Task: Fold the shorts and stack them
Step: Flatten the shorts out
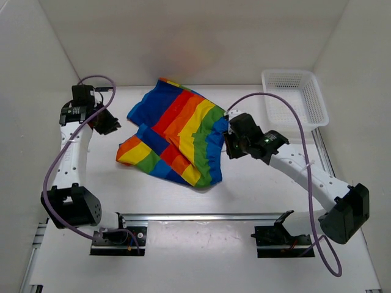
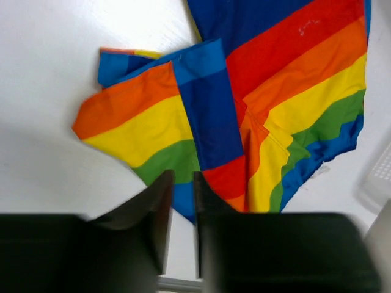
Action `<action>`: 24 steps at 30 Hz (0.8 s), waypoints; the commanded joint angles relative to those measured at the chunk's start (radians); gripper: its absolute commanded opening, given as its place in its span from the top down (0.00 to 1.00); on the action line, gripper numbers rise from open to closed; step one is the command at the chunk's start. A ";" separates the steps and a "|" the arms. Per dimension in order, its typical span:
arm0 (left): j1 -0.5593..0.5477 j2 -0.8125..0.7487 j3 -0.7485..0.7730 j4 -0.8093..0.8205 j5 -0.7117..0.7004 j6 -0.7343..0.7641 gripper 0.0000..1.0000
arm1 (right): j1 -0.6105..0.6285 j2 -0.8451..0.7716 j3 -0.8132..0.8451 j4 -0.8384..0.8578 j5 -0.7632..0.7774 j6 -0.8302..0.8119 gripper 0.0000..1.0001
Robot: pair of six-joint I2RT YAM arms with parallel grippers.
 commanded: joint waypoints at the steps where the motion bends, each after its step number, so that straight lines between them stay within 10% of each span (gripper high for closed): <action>1: -0.020 0.005 0.050 0.025 -0.015 0.019 0.74 | -0.076 -0.044 0.043 0.008 -0.013 0.068 0.64; 3: -0.029 0.049 0.037 0.025 -0.028 0.019 0.77 | -0.123 0.003 0.068 -0.029 -0.097 0.113 0.56; 8: -0.089 0.234 0.066 0.034 0.024 0.031 0.13 | -0.261 0.059 -0.015 -0.019 -0.461 0.339 0.26; 10: -0.132 0.293 0.100 0.034 -0.016 0.031 0.03 | -0.293 0.068 -0.073 0.046 -0.574 0.407 0.23; 24: -0.235 0.661 0.287 0.024 -0.088 0.013 0.10 | -0.440 0.101 -0.402 0.262 -0.791 0.671 0.24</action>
